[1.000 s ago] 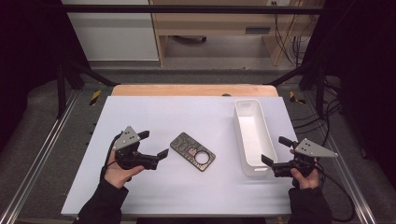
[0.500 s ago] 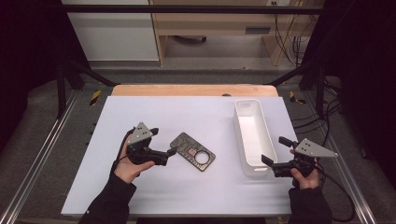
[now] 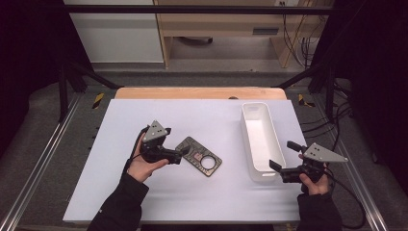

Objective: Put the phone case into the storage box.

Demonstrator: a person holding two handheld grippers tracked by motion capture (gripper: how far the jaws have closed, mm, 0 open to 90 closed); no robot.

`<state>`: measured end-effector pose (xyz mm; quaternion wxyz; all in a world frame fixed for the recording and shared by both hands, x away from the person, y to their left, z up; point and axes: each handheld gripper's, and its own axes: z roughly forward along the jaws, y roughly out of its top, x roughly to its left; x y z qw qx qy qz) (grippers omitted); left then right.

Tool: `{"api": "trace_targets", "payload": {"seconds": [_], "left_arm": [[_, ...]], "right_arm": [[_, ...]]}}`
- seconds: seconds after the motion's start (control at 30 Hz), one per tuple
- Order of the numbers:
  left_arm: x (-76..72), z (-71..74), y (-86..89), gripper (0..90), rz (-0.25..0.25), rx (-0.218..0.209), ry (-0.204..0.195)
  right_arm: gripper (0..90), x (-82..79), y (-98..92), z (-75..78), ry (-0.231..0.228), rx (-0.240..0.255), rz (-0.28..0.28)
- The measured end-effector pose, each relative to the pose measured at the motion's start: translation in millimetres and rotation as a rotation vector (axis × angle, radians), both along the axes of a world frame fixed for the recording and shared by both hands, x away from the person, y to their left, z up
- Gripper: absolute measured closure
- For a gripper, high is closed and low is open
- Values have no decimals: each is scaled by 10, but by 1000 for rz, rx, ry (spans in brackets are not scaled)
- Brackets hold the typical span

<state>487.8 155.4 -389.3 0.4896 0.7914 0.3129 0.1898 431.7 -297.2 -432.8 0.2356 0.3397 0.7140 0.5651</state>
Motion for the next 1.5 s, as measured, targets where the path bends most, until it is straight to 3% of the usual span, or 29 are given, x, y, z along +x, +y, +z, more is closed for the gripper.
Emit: {"api": "trace_targets", "payload": {"seconds": [0.67,0.9,1.2,1.5], "left_arm": [[278,-140,-234,210,58,91,21],[346,-182,-257,366,66,105,29],[434,-245,-287,568,41,130,70],[529,-293,-349,740,47,154,103]], "right_arm": [[3,1,-1,-2,0,-1,1],[2,2,-3,-3,0,-1,2],[2,4,-3,-5,0,-2,3],[2,3,-3,-5,0,-2,4]]}}
